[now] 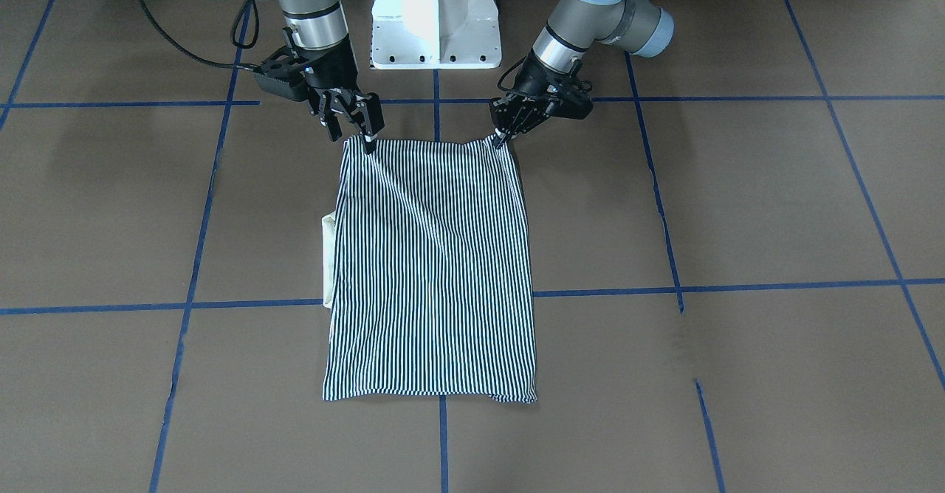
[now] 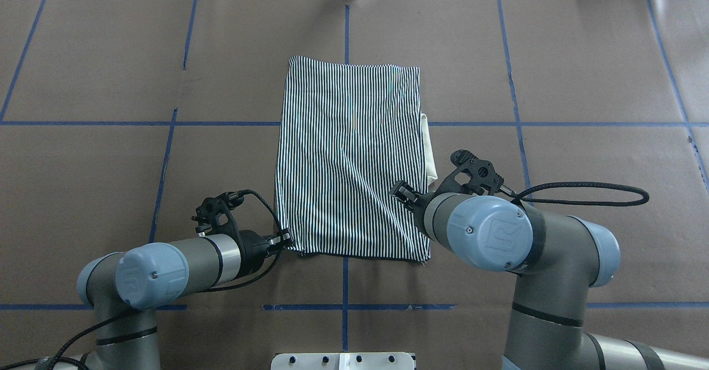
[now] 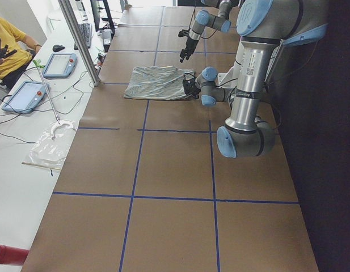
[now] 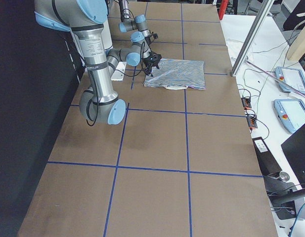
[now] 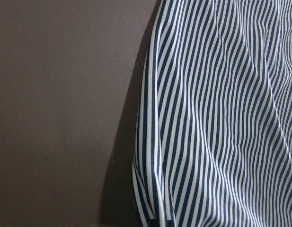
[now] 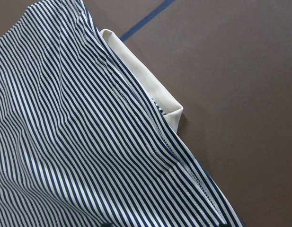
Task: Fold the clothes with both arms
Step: 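Move the right gripper to the other near corner and grasp both corners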
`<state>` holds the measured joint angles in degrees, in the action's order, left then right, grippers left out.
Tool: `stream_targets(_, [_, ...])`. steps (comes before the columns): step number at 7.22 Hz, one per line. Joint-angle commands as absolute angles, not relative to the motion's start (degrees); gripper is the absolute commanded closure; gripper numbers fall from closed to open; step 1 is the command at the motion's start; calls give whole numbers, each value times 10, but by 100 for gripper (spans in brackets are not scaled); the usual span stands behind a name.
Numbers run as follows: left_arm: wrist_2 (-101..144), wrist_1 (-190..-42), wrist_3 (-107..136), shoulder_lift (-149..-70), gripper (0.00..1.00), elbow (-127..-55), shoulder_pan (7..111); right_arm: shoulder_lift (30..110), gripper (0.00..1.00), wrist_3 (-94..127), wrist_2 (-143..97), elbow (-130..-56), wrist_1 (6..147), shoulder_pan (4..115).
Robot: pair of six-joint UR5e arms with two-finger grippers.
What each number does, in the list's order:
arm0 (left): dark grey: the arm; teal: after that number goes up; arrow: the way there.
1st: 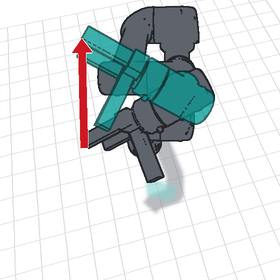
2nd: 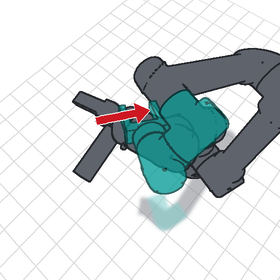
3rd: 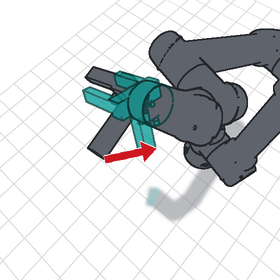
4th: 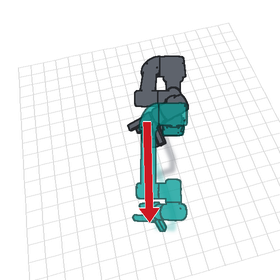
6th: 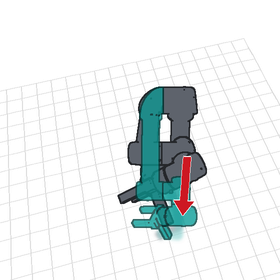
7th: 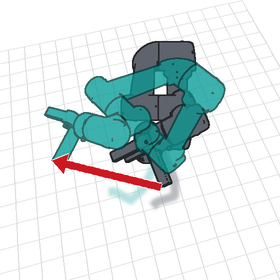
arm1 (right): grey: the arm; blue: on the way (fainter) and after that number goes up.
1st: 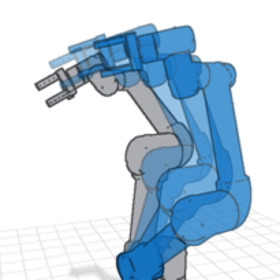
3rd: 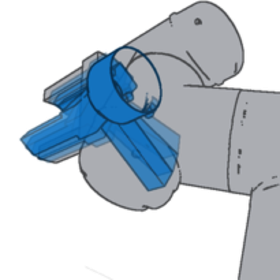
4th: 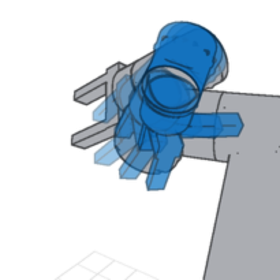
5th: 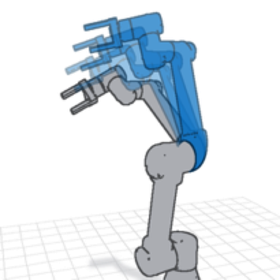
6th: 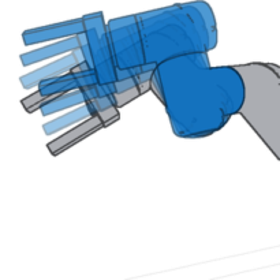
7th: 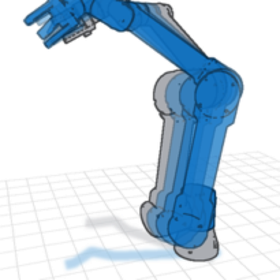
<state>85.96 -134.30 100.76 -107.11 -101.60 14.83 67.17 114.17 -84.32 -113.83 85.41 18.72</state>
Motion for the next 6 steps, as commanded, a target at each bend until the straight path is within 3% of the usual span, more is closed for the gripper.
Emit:
stream_targets(1, [860,-1343,1006,-1073,100,-1015,148,647,23,1150,-845,-1096,864,180])
stream_targets(2, [860,-1343,1006,-1073,100,-1015,148,620,23,1163,-845,-1058,863,178])
stream_targets(6, [860,-1343,1006,-1073,100,-1014,148,613,25,1169,-842,-1054,895,146])
